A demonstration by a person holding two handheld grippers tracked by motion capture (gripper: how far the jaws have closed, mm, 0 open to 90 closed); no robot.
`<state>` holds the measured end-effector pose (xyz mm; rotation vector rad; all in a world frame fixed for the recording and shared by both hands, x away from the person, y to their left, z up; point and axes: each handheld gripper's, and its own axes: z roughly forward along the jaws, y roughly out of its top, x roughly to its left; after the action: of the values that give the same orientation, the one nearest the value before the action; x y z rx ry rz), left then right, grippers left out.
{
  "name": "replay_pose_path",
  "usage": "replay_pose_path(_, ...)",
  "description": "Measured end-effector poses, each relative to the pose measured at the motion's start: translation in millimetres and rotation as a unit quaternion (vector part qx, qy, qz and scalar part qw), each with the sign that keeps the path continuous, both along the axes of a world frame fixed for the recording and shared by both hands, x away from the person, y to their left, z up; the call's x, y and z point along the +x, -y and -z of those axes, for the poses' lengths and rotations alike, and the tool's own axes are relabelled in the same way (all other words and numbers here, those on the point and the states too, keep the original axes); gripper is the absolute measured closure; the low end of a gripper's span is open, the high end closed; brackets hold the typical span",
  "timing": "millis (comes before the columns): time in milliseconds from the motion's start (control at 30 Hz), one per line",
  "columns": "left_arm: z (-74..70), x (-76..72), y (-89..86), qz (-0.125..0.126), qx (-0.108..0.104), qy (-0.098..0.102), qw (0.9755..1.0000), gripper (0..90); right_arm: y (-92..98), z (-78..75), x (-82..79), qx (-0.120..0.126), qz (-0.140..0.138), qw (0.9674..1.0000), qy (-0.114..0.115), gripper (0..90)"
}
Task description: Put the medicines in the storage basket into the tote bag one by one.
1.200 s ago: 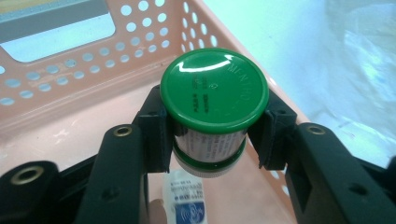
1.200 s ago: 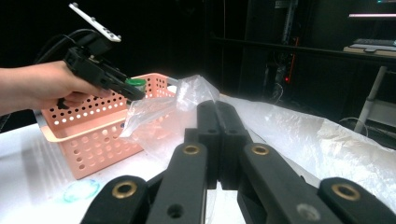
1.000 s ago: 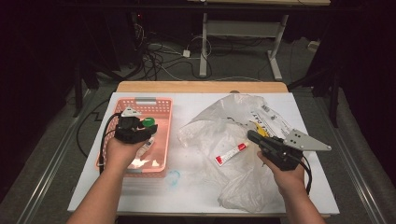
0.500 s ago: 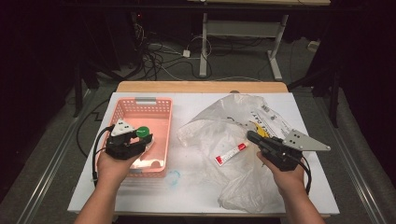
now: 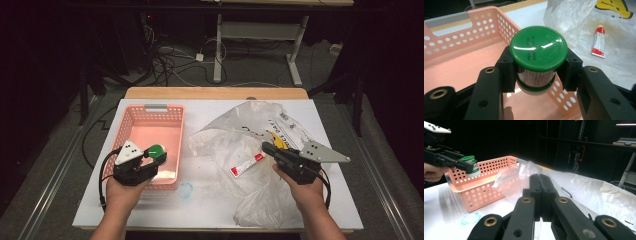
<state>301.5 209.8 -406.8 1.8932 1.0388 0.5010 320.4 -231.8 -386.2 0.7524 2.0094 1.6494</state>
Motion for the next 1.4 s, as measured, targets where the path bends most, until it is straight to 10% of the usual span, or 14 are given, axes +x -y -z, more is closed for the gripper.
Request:
replay_pose_path(500,-15.2,-17.6,20.5,0.049,-0.02,0.012,0.9985,53.4,-1.3,-4.8,-3.0,0.001,-0.003,1.0,0.009,90.0)
replay_pose_path(1400,2.7,-19.4,72.4,0.117,-0.025,-0.003,0.9928,53.4,-6.8,-3.5,-3.3,-0.004,-0.011,0.9999,0.006,90.0)
